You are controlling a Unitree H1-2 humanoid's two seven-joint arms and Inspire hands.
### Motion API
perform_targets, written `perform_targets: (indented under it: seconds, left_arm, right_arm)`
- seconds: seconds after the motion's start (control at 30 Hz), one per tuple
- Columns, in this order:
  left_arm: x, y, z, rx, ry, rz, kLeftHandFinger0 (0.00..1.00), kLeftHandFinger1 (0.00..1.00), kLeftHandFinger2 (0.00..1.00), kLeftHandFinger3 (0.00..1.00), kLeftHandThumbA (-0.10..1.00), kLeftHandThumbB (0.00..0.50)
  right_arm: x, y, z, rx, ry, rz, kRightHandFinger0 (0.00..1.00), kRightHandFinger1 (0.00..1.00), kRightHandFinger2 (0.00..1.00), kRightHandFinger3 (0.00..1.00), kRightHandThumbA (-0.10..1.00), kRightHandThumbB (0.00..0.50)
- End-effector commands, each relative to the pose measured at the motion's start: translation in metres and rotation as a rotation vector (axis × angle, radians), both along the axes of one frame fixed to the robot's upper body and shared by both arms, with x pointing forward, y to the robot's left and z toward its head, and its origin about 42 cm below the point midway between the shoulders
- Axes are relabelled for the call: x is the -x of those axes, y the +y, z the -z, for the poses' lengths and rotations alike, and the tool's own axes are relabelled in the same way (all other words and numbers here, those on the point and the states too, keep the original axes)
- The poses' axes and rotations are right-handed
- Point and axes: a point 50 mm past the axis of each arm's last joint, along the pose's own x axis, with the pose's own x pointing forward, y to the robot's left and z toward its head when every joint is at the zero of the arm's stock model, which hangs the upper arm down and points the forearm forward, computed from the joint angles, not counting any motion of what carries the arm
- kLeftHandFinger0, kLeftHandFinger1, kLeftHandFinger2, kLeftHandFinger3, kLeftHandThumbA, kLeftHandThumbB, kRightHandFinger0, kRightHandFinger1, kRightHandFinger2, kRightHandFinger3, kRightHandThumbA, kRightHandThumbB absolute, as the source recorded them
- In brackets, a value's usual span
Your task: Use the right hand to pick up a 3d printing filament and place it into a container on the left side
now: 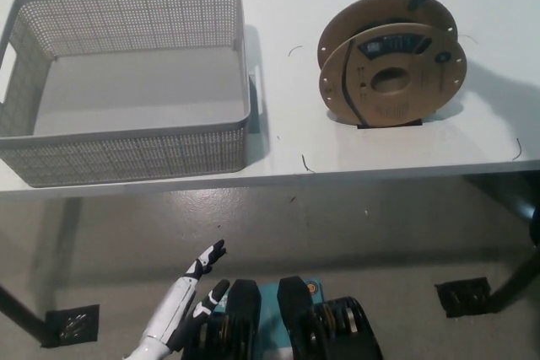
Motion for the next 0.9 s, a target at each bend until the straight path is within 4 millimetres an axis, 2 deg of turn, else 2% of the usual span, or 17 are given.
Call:
perform_targets:
  seconds: [0.0, 0.1, 0.13, 0.17, 0.2, 0.37, 0.4, 0.47, 0.53, 0.6, 0.67, 0.7, 0.77, 0.87]
  left_arm:
    - [0.002, -0.001, -0.006, -0.007, -0.029, 0.032, 1.00, 1.00, 1.00, 1.00, 1.00, 0.255]
    - [0.003, -0.002, -0.006, -0.010, -0.030, 0.034, 1.00, 1.00, 1.00, 1.00, 1.00, 0.252]
    - [0.004, -0.002, -0.006, -0.009, -0.029, 0.034, 1.00, 1.00, 1.00, 1.00, 1.00, 0.250]
    - [0.004, -0.002, -0.005, -0.008, -0.029, 0.033, 1.00, 1.00, 1.00, 1.00, 1.00, 0.250]
    - [0.004, -0.001, -0.005, -0.006, -0.031, 0.034, 1.00, 1.00, 1.00, 1.00, 1.00, 0.253]
    - [0.004, -0.001, -0.005, -0.007, -0.036, 0.036, 1.00, 1.00, 1.00, 1.00, 1.00, 0.266]
    - [0.004, -0.001, -0.006, -0.004, -0.036, 0.038, 1.00, 1.00, 1.00, 1.00, 1.00, 0.268]
    - [0.003, -0.001, -0.006, -0.003, -0.036, 0.041, 1.00, 1.00, 1.00, 1.00, 1.00, 0.267]
    - [0.003, -0.001, -0.007, -0.007, -0.037, 0.041, 1.00, 1.00, 1.00, 1.00, 1.00, 0.259]
    - [0.004, 0.000, -0.007, -0.007, -0.034, 0.041, 1.00, 1.00, 1.00, 1.00, 1.00, 0.260]
    - [0.004, 0.001, -0.007, -0.012, -0.035, 0.041, 1.00, 1.00, 1.00, 1.00, 1.00, 0.257]
    - [0.004, 0.001, -0.007, -0.012, -0.034, 0.042, 1.00, 1.00, 1.00, 1.00, 1.00, 0.257]
    - [0.005, 0.000, -0.006, -0.010, -0.029, 0.044, 1.00, 1.00, 1.00, 1.00, 1.00, 0.258]
    - [0.005, 0.000, -0.006, -0.011, -0.032, 0.047, 1.00, 1.00, 1.00, 1.00, 1.00, 0.249]
  right_arm:
    - [0.008, 0.025, -0.065, 0.097, -0.056, -0.065, 1.00, 1.00, 1.00, 1.00, 1.00, 0.402]
    - [0.002, 0.032, -0.055, 0.120, -0.045, -0.066, 1.00, 1.00, 1.00, 1.00, 1.00, 0.366]
    - [0.001, 0.034, -0.053, 0.140, -0.038, -0.051, 1.00, 1.00, 1.00, 1.00, 1.00, 0.392]
    - [-0.001, 0.037, -0.051, 0.165, -0.031, -0.030, 1.00, 1.00, 1.00, 1.00, 1.00, 0.394]
    - [-0.003, 0.038, -0.048, 0.169, -0.038, -0.033, 1.00, 1.00, 1.00, 1.00, 1.00, 0.360]
    - [-0.012, 0.043, -0.029, 0.203, -0.025, 0.055, 1.00, 1.00, 1.00, 1.00, 1.00, 0.395]
    - [-0.013, 0.043, -0.022, 0.219, 0.003, 0.023, 1.00, 1.00, 1.00, 1.00, 1.00, 0.318]
    - [-0.015, 0.041, -0.012, 0.222, 0.038, -0.016, 1.00, 1.00, 1.00, 1.00, 1.00, 0.299]
    - [-0.019, 0.041, 0.006, 0.250, 0.051, -0.023, 1.00, 1.00, 1.00, 1.00, 1.00, 0.328]
    - [-0.022, 0.040, 0.014, 0.258, 0.050, -0.003, 1.00, 1.00, 1.00, 1.00, 1.00, 0.346]
    - [-0.024, 0.041, 0.026, 0.310, 0.052, 0.019, 1.00, 1.00, 1.00, 1.00, 1.00, 0.402]
    - [-0.024, 0.041, 0.029, 0.326, 0.055, 0.021, 1.00, 1.00, 1.00, 1.00, 1.00, 0.413]
    - [-0.027, 0.039, 0.046, 0.340, 0.067, 0.032, 1.00, 1.00, 1.00, 1.00, 1.00, 0.403]
    - [-0.028, 0.036, 0.075, 0.365, 0.148, 0.055, 1.00, 1.00, 1.00, 1.00, 1.00, 0.433]
